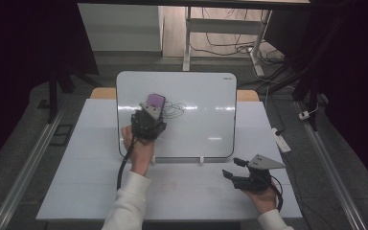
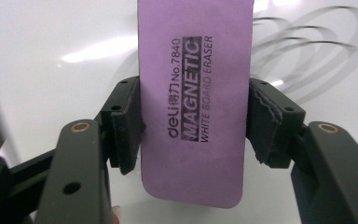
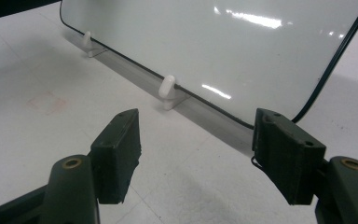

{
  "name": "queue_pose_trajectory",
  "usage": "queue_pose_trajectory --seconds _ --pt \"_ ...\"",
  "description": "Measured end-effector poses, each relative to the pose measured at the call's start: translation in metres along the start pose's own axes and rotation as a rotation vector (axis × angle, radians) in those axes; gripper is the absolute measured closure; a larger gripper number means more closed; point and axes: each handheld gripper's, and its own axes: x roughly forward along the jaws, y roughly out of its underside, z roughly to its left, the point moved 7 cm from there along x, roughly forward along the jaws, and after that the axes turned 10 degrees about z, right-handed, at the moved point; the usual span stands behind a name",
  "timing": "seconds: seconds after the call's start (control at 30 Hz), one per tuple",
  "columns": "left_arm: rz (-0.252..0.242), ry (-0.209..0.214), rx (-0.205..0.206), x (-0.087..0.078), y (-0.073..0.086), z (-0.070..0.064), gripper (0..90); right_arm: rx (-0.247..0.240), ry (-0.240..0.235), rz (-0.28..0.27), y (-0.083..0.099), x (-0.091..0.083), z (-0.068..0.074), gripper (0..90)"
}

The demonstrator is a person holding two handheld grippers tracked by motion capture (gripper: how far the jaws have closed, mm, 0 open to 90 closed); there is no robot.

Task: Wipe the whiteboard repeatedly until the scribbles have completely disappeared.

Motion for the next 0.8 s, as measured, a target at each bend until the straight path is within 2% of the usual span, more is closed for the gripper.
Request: queue_pose_trajectory --seconds 0.1,0.17,0.23,0.33,0.43,0.6,0.8 --pt "0.008 -0.003 -0.032 0.0 0.001 0.02 41.2 0.001 0.001 0.0 0.0 0.0 0.0 32.1" --pt "0.012 0.0 -0.041 0.0 0.002 0.027 41.2 0.001 0.002 0.001 0.0 0.0 -0.001 32.1" --pt "0.014 -0.005 -0.039 0.0 0.003 0.028 41.2 0.003 0.003 0.002 0.0 0.0 -0.001 32.1" --pt "0.015 -0.031 -0.022 0.0 0.003 0.024 41.2 0.002 0.004 0.002 0.001 0.0 -0.001 32.1" --pt "0.014 -0.037 -0.014 0.001 0.003 0.02 41.2 -0.001 0.005 0.001 0.0 0.0 -0.001 32.2" --pt "0.008 -0.015 0.021 0.001 0.001 -0.001 41.2 0.0 0.003 0.002 0.0 0.001 -0.001 32.2" --pt "-0.001 0.027 0.118 0.001 -0.004 -0.053 41.1 -0.004 0.001 0.003 0.0 0.001 0.001 32.2"
